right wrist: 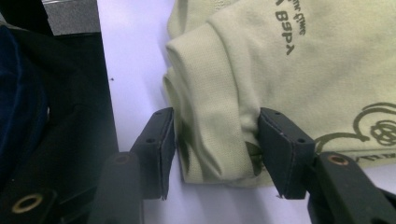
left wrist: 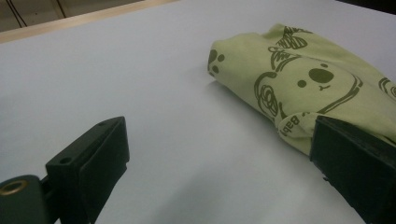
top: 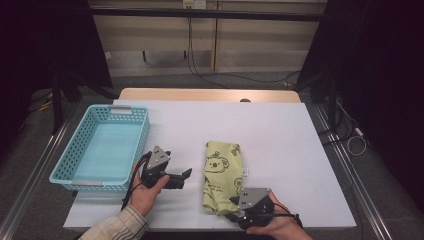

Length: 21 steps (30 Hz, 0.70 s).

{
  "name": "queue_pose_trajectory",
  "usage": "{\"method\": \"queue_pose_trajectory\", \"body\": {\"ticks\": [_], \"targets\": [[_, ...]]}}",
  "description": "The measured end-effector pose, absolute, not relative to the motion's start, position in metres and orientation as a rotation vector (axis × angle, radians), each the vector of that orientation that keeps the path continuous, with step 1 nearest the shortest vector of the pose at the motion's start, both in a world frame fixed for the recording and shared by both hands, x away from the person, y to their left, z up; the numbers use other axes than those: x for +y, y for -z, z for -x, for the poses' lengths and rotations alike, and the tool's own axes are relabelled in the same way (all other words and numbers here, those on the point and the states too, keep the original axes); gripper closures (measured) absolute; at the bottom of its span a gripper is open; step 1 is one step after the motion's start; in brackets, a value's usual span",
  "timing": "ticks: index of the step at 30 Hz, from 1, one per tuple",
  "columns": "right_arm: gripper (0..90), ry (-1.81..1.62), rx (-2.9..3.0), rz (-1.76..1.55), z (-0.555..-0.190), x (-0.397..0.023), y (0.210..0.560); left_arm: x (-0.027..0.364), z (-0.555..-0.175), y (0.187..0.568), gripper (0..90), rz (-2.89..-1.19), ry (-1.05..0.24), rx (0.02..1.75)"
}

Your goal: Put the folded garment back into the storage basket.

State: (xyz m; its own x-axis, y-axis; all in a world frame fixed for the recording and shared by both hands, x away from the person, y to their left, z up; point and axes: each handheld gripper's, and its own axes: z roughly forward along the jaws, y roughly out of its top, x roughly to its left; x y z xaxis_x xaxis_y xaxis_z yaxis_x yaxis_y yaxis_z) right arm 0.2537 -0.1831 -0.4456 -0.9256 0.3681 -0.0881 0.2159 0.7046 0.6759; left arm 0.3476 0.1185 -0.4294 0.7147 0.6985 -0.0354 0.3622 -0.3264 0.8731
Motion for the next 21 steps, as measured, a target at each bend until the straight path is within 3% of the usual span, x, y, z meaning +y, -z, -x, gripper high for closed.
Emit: {"method": "queue_pose_trajectory", "body": {"ticks": [2, 8, 14, 21], "targets": [[50.1, -1.039, 2.685, -0.445, -0.254, -0.184, 0.447, 0.119, -0.348, 0.429, 5.1, -1.952, -0.437, 0.817], [68.9, -1.01, 2.676, -0.462, -0.259, -0.185, 0.445, 0.116, -0.353, 0.431, 4.7, -1.964, -0.42, 0.817], [76.6, -1.015, 2.683, -0.523, -0.262, -0.185, 0.443, 0.111, -0.359, 0.43, 3.9, -1.968, -0.411, 0.824], [78.4, -1.043, 2.678, -0.559, -0.263, -0.187, 0.442, 0.098, -0.372, 0.421, 5.8, -1.942, -0.408, 0.804]]}}
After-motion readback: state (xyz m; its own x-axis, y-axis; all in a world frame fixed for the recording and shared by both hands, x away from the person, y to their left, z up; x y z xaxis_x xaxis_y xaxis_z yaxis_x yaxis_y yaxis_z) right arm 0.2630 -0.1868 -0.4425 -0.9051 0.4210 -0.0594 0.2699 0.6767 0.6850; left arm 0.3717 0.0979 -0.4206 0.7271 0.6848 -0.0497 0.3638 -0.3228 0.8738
